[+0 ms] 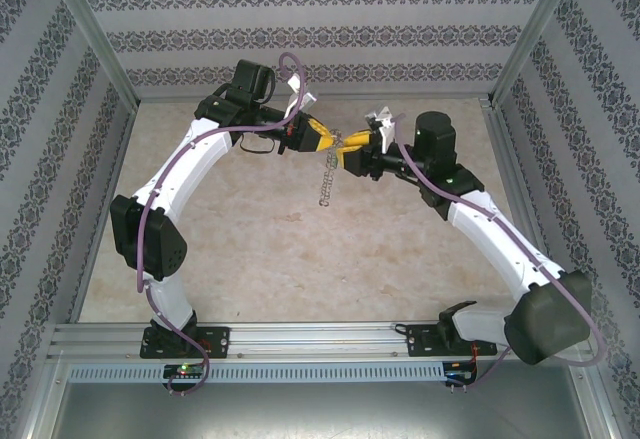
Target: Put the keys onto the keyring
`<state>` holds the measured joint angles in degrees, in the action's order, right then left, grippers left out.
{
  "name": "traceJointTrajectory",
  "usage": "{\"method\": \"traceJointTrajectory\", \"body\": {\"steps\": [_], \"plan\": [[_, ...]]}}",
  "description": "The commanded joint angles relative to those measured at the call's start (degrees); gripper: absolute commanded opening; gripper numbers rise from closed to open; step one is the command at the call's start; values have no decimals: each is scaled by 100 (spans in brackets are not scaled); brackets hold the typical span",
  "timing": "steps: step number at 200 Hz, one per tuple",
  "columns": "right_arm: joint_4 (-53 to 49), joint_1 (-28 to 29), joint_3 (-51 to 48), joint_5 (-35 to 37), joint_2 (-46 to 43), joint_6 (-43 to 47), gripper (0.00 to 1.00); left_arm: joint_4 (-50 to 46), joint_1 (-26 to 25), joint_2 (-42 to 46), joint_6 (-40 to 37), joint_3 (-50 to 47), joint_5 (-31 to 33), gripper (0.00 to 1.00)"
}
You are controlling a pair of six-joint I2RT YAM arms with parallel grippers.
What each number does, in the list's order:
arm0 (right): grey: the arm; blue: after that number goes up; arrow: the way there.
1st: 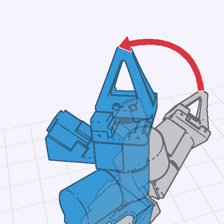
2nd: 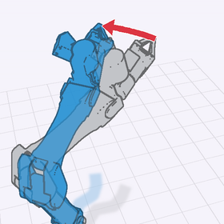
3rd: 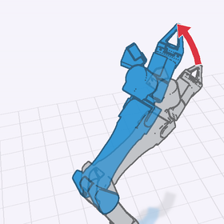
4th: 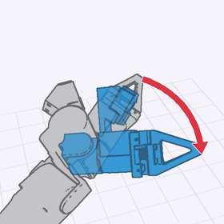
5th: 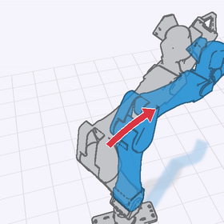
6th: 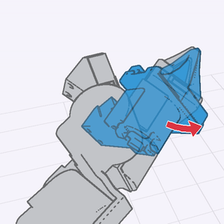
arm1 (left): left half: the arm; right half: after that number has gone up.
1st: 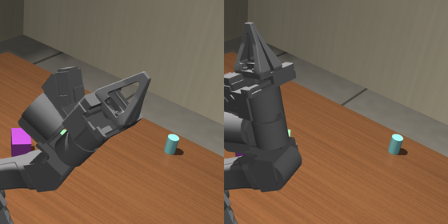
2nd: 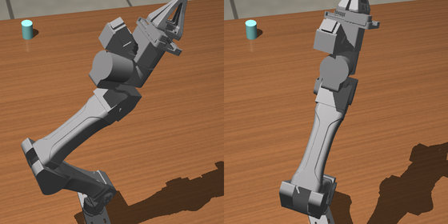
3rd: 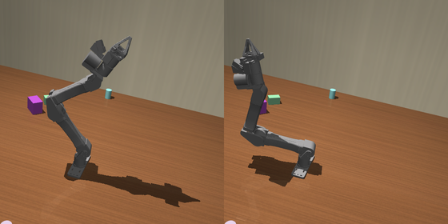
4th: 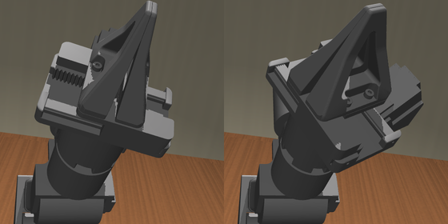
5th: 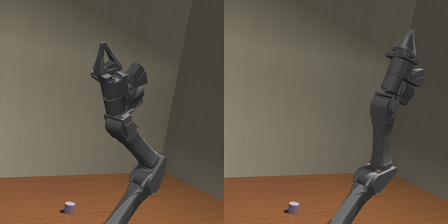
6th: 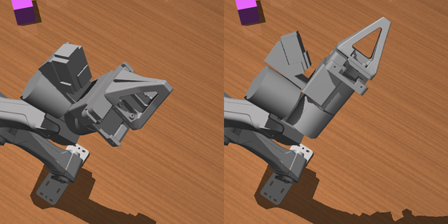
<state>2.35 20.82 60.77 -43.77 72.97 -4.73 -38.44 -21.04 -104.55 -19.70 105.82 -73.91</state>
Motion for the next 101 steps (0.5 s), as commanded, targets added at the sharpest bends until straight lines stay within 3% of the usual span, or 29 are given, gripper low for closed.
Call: {"method": "traceJointTrajectory", "body": {"steps": [1, 37, 73, 101], "plan": [[27, 80, 272, -208, 84, 96, 37, 219, -33, 102, 56, 35, -204, 0], [-113, 98, 252, -244, 92, 199, 18, 257, -34, 102, 98, 35, -190, 0], [-469, 133, 232, -203, 65, 462, 17, 341, -37, 97, 166, 35, -159, 0], [-507, 133, 185, -201, 70, 481, 3, 349, -36, 102, 177, 35, -152, 0]]}}
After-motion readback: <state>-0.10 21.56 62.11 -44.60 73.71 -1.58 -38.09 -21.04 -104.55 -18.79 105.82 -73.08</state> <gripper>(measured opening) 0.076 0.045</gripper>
